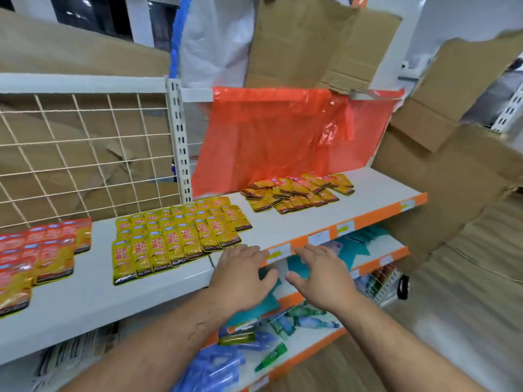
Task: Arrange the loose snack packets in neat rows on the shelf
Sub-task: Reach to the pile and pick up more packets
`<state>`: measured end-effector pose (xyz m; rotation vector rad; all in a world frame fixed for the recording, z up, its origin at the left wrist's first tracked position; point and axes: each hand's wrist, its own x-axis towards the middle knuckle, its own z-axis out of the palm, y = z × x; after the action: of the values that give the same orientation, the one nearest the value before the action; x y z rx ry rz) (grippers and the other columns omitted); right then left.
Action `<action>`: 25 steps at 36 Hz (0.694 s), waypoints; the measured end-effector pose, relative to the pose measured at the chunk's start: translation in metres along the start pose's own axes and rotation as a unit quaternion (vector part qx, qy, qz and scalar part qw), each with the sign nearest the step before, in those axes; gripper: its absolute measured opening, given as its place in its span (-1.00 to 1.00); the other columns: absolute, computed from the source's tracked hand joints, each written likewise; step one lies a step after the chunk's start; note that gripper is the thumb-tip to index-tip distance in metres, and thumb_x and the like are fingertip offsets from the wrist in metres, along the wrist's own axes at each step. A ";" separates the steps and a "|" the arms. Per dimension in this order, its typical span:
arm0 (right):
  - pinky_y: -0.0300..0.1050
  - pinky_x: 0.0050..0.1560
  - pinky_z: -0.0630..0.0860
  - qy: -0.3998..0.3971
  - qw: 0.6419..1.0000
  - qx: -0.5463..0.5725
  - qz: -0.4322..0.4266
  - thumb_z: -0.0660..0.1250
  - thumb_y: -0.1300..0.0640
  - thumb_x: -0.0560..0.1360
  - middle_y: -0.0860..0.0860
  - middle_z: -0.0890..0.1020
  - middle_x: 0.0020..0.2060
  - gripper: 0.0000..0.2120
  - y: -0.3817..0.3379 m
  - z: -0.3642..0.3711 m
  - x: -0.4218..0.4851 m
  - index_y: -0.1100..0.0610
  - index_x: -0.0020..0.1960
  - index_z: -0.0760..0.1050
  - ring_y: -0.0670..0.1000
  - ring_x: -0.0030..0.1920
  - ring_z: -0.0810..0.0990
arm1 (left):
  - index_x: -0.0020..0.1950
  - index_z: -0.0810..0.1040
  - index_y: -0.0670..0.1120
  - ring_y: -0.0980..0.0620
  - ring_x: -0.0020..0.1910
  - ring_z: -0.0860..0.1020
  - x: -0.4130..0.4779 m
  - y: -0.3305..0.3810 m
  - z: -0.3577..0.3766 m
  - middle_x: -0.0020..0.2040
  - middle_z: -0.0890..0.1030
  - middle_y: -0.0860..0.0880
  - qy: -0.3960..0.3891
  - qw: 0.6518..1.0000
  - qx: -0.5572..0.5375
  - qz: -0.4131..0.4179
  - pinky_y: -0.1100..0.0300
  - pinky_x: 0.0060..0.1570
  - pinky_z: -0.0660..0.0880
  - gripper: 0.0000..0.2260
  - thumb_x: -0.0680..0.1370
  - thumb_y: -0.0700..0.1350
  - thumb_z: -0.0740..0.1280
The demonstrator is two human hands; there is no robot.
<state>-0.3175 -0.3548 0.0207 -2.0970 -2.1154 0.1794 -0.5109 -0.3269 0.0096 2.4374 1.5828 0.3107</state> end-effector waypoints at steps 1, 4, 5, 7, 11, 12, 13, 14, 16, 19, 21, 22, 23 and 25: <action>-0.01 0.47 0.19 0.000 1.000 0.001 0.002 0.19 -0.33 0.53 -0.09 0.28 0.53 -0.34 0.009 -0.002 0.003 -0.11 0.56 0.21 0.04 0.52 0.17 | 0.52 0.29 0.12 -0.01 0.51 0.16 0.007 0.007 0.002 0.52 0.30 0.08 -0.005 1.000 0.001 0.002 0.06 0.50 -0.01 -0.48 0.59 0.26 0.08; -0.02 0.50 0.16 -0.001 1.000 0.006 0.012 0.19 -0.32 0.54 -0.08 0.27 0.53 -0.34 0.033 -0.006 0.015 -0.11 0.56 0.21 0.05 0.53 0.16 | 0.52 0.30 0.11 0.01 0.50 0.18 0.030 0.022 0.009 0.52 0.30 0.08 -0.013 1.000 0.008 0.012 0.03 0.51 0.00 -0.48 0.59 0.26 0.08; -0.02 0.51 0.16 -0.001 1.000 0.008 0.015 0.19 -0.32 0.54 -0.08 0.27 0.53 -0.35 0.041 -0.005 0.019 -0.10 0.55 0.21 0.04 0.52 0.16 | 0.51 0.31 0.11 0.01 0.49 0.18 0.038 0.026 0.012 0.51 0.31 0.08 -0.015 1.000 0.013 0.016 0.01 0.51 0.01 -0.48 0.59 0.26 0.08; -0.01 0.51 0.15 -0.001 1.000 0.013 0.024 0.18 -0.31 0.54 -0.08 0.26 0.54 -0.36 0.056 -0.004 0.030 -0.10 0.55 0.21 0.04 0.53 0.16 | 0.50 0.31 0.12 0.01 0.49 0.18 0.057 0.034 0.018 0.51 0.31 0.08 -0.018 0.999 0.017 0.025 -0.01 0.51 0.02 -0.49 0.58 0.25 0.08; -0.04 0.53 0.10 -0.009 0.999 0.009 0.036 0.17 -0.30 0.56 -0.08 0.22 0.55 -0.36 0.083 -0.007 0.053 -0.10 0.56 0.19 0.03 0.54 0.11 | 0.47 0.35 0.12 0.00 0.46 0.23 0.099 0.049 0.028 0.46 0.38 0.08 -0.015 0.998 0.017 0.054 0.04 0.48 0.07 -0.40 0.50 0.31 -0.05; -0.05 0.52 0.08 -0.010 0.999 0.006 0.037 0.18 -0.29 0.57 -0.08 0.21 0.56 -0.37 0.091 -0.008 0.061 -0.09 0.56 0.19 0.03 0.55 0.10 | 0.46 0.36 0.12 0.00 0.45 0.25 0.113 0.053 0.031 0.44 0.40 0.08 -0.008 0.998 0.019 0.065 0.04 0.46 0.09 -0.33 0.45 0.33 -0.12; -0.05 0.52 0.07 -0.010 0.999 0.003 0.037 0.18 -0.29 0.57 -0.08 0.21 0.56 -0.37 0.098 -0.010 0.069 -0.09 0.56 0.19 0.04 0.55 0.10 | 0.46 0.37 0.12 0.00 0.44 0.25 0.127 0.057 0.033 0.44 0.40 0.08 -0.003 0.997 0.021 0.074 0.04 0.46 0.09 -0.30 0.43 0.34 -0.15; -0.03 0.53 0.08 -0.009 0.999 0.002 0.041 0.19 -0.28 0.57 -0.07 0.21 0.56 -0.37 0.106 -0.012 0.078 -0.09 0.56 0.19 0.04 0.55 0.10 | 0.46 0.37 0.11 0.00 0.45 0.25 0.143 0.059 0.036 0.45 0.40 0.08 -0.002 0.997 0.022 0.079 0.04 0.46 0.09 -0.32 0.45 0.34 -0.13; 0.00 0.52 0.13 -0.010 0.998 0.001 0.057 0.20 -0.27 0.56 -0.07 0.22 0.56 -0.38 0.122 -0.014 0.098 -0.11 0.56 0.19 0.06 0.55 0.11 | 0.48 0.35 0.11 0.00 0.47 0.22 0.176 0.063 0.045 0.48 0.36 0.08 -0.005 0.996 0.020 0.088 0.03 0.48 0.07 -0.44 0.54 0.29 0.01; -0.05 0.50 0.08 -0.010 0.997 -0.019 0.073 0.20 -0.26 0.57 -0.07 0.23 0.55 -0.39 0.146 -0.020 0.129 -0.11 0.56 0.20 0.06 0.54 0.14 | 0.49 0.32 0.12 -0.02 0.49 0.20 0.224 0.069 0.055 0.51 0.32 0.08 -0.006 0.995 0.017 0.100 0.00 0.49 0.07 -0.44 0.54 0.30 0.02; -0.08 0.49 0.06 -0.005 0.996 -0.025 0.082 0.21 -0.25 0.56 -0.07 0.24 0.54 -0.39 0.161 -0.024 0.148 -0.10 0.55 0.21 0.06 0.53 0.14 | 0.48 0.34 0.12 -0.02 0.47 0.23 0.252 0.074 0.060 0.48 0.36 0.07 -0.001 0.993 0.025 0.114 0.00 0.47 0.10 -0.40 0.50 0.31 -0.02; -0.08 0.50 0.06 -0.002 0.996 -0.023 0.086 0.22 -0.25 0.56 -0.07 0.26 0.54 -0.39 0.168 -0.026 0.158 -0.09 0.55 0.23 0.06 0.53 0.15 | 0.47 0.35 0.12 -0.02 0.46 0.25 0.264 0.077 0.061 0.47 0.38 0.07 0.003 0.993 0.025 0.119 -0.01 0.46 0.11 -0.39 0.49 0.30 -0.03; -0.06 0.51 0.07 0.002 0.996 -0.021 0.090 0.22 -0.26 0.55 -0.05 0.27 0.53 -0.39 0.176 -0.027 0.167 -0.09 0.54 0.25 0.08 0.53 0.16 | 0.47 0.36 0.11 -0.02 0.46 0.25 0.276 0.080 0.063 0.47 0.37 0.07 0.005 0.992 0.023 0.123 -0.02 0.46 0.10 -0.38 0.48 0.30 -0.03; -0.02 0.53 0.10 0.005 0.995 -0.016 0.099 0.22 -0.28 0.54 -0.04 0.29 0.53 -0.38 0.191 -0.028 0.184 -0.08 0.54 0.26 0.08 0.53 0.17 | 0.48 0.34 0.11 -0.03 0.48 0.23 0.299 0.086 0.066 0.49 0.35 0.09 -0.001 0.992 0.020 0.128 -0.03 0.47 0.08 -0.37 0.48 0.30 -0.03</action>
<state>-0.1260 -0.1691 0.0161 -2.3206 -1.9137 0.1583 -0.2983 -0.0918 -0.0108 2.6745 1.2862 0.3210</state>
